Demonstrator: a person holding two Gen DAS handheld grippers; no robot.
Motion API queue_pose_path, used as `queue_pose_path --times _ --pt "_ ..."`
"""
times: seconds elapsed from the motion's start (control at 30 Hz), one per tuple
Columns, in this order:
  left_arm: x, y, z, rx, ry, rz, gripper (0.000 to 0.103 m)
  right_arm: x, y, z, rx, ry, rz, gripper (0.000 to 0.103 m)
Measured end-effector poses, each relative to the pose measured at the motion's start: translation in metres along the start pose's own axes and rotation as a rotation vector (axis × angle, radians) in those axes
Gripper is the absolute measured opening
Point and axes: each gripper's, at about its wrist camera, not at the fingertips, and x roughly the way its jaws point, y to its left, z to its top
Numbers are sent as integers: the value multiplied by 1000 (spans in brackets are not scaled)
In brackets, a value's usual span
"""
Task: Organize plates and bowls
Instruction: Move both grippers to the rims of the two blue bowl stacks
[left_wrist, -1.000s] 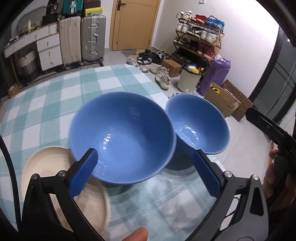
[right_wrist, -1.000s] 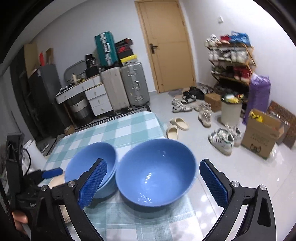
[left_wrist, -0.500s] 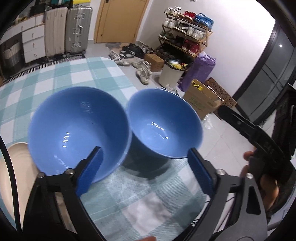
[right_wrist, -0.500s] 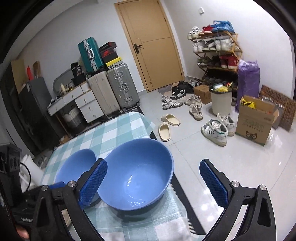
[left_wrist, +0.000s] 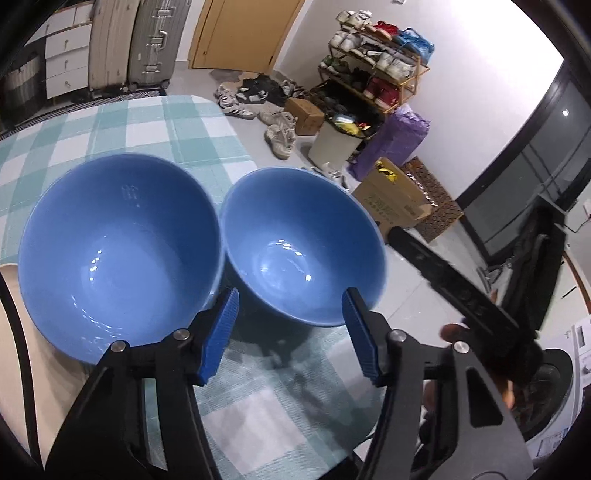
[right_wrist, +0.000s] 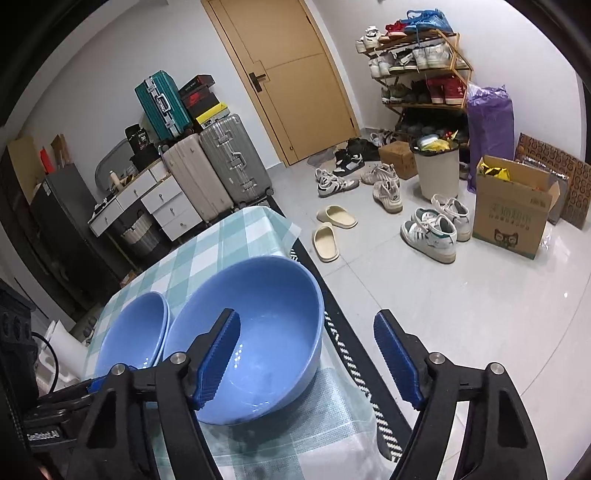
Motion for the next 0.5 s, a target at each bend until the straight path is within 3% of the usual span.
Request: queue_pose_path --times 0.3,0.37,0.5 --pt "22 4 2 -14 46 49 55 7 4 -3 -26 -5 21 71" --pt "26 7 2 -26 42 57 55 12 6 -5 -36 6 27 60" --pt "35 8 2 -32 42 64 52 22 4 -10 -39 23 23 49"
